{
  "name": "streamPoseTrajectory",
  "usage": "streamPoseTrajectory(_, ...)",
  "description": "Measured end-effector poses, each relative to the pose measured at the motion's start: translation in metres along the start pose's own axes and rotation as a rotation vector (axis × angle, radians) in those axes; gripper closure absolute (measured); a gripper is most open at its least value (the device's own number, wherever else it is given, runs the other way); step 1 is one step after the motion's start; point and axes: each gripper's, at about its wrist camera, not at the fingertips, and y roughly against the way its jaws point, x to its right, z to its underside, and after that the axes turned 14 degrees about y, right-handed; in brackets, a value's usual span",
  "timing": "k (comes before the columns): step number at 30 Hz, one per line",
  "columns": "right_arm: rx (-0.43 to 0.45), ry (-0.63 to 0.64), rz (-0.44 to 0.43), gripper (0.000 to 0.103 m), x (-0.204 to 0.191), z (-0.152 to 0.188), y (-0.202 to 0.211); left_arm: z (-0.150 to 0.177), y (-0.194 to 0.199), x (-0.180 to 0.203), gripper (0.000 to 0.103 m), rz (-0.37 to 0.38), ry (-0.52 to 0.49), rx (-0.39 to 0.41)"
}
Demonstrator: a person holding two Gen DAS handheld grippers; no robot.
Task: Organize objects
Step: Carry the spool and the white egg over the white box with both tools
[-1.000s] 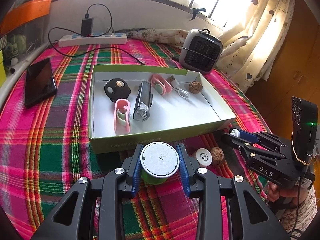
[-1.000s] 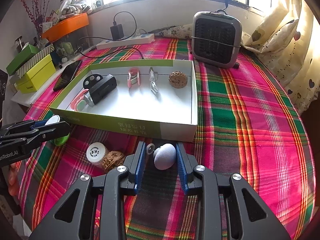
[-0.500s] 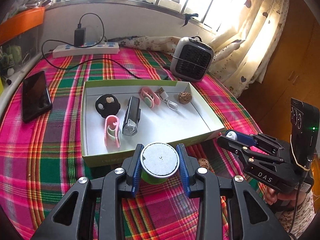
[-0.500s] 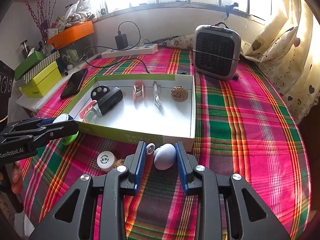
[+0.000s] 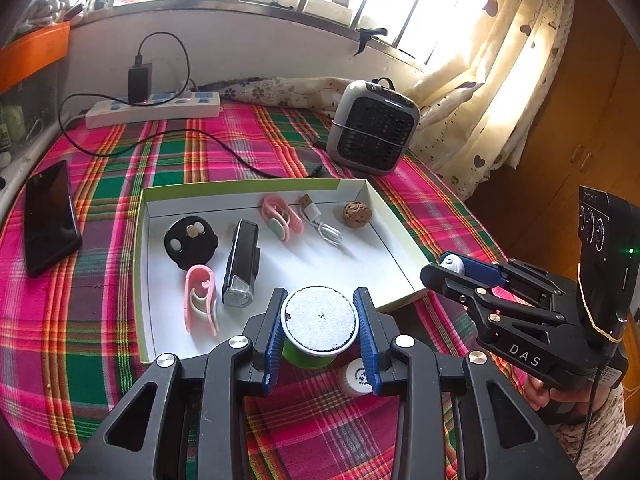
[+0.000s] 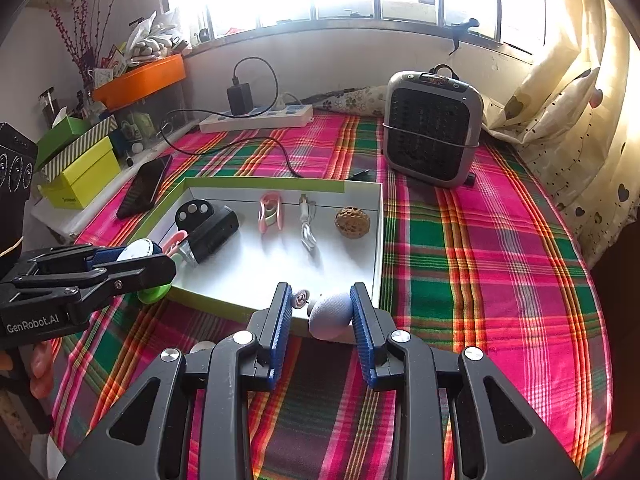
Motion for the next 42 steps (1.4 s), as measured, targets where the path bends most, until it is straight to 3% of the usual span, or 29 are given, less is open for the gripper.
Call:
streamPoseTrajectory(17,-0.032,0.049,-0.01,0.072,0.013,-0.038,-0.049,-0.027,-0.04,-0.003,0.072,-0.013,0.015,-0.021)
streamPoseTrajectory(31,-0.091,0.047,-0.034,0.072,0.019,-0.038,-0.084,-0.032,-0.067,-0.01,0.072,-0.032,0.011,-0.067)
streamPoseTrajectory(42,-0.083,0.072,-0.03,0.072,0.018,-0.042,-0.092,-0.036,-0.072,-0.009,0.072,-0.058,-0.021,-0.04)
